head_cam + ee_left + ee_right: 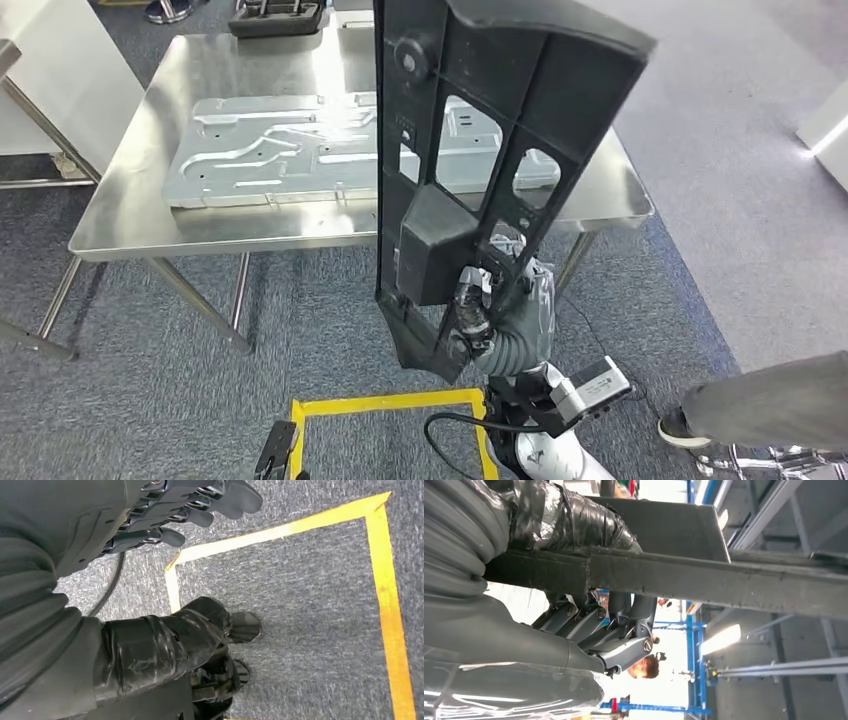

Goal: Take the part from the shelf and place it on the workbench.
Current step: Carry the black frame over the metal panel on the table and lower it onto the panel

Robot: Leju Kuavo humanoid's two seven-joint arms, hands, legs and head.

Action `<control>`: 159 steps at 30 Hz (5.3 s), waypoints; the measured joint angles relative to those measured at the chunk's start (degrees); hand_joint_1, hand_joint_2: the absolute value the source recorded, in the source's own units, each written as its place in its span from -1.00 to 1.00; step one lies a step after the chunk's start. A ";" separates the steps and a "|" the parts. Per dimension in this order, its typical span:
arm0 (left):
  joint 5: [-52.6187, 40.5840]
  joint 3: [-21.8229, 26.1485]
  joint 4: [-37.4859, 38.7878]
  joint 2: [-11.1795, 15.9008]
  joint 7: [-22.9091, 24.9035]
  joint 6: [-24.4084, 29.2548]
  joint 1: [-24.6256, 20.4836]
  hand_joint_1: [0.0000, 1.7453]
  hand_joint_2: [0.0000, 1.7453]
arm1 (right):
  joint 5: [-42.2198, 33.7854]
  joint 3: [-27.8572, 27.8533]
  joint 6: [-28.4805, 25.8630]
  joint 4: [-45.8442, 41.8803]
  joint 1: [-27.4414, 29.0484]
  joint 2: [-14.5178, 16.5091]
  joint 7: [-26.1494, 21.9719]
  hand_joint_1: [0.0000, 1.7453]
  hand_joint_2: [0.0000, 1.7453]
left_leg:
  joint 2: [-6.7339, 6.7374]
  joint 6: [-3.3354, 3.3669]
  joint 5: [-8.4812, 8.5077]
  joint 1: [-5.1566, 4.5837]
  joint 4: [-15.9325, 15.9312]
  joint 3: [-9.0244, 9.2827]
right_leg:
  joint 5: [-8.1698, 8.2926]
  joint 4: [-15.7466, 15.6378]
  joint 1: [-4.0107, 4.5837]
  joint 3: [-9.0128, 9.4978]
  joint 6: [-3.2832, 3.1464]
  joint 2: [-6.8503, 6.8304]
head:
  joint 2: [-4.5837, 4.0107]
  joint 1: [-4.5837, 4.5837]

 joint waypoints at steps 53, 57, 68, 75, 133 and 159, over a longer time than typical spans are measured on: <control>-0.16 0.35 0.00 0.46 0.46 -0.50 -0.33 -1.00 1.00 | 1.96 -1.11 -3.85 0.37 0.07 -0.09 1.40 1.00 1.00 | 0.02 -2.46 -9.25 0.59 15.09 -5.52 | 1.14 -0.41 -0.12 -1.63 -2.37 0.08 | 0.00 0.34; -0.20 0.39 0.01 0.63 0.46 -0.48 -0.25 -1.00 1.00 | 1.94 -1.12 -3.84 0.45 0.02 -0.09 1.49 1.00 1.00 | -0.03 -0.71 0.65 -0.29 2.79 -3.45 | -1.35 -0.59 0.20 1.41 -1.99 0.24 | 0.00 0.41; -0.58 0.44 0.00 0.91 0.51 -0.39 -0.39 -1.00 1.00 | 2.75 -1.54 -4.33 0.73 -0.33 -0.10 1.66 1.00 1.00 | -0.23 0.79 -0.50 -0.13 -0.77 1.82 | -7.90 14.02 -0.43 -8.21 0.57 -0.01 | 0.00 0.31; -0.61 0.56 0.00 1.05 -0.05 -1.17 -0.32 -1.00 1.00 | 22.60 -3.13 -6.02 1.08 -1.95 -2.45 12.63 1.00 1.00 | -0.56 -0.86 -3.75 -0.03 0.66 3.87 | 3.66 1.36 -0.39 -6.87 -0.90 -0.01 | 0.00 0.25; -6.19 1.07 0.01 1.02 0.49 -4.39 -1.83 -1.00 -1.00 | 88.11 20.23 11.71 41.11 -35.84 -8.00 33.32 -1.00 -1.00 | -0.33 -0.13 0.44 0.01 0.87 -1.25 | 3.09 3.61 -1.07 -7.45 0.62 -0.37 | 0.01 -0.20; -6.60 1.36 0.02 0.95 2.74 -5.05 -0.56 -1.00 -1.00 | 62.18 13.01 4.16 27.34 -30.86 -8.02 31.83 -1.00 -1.00 | 0.32 0.86 1.14 -0.16 -0.47 -0.24 | -3.90 15.62 -0.99 -12.71 0.98 -0.38 | 0.00 -0.31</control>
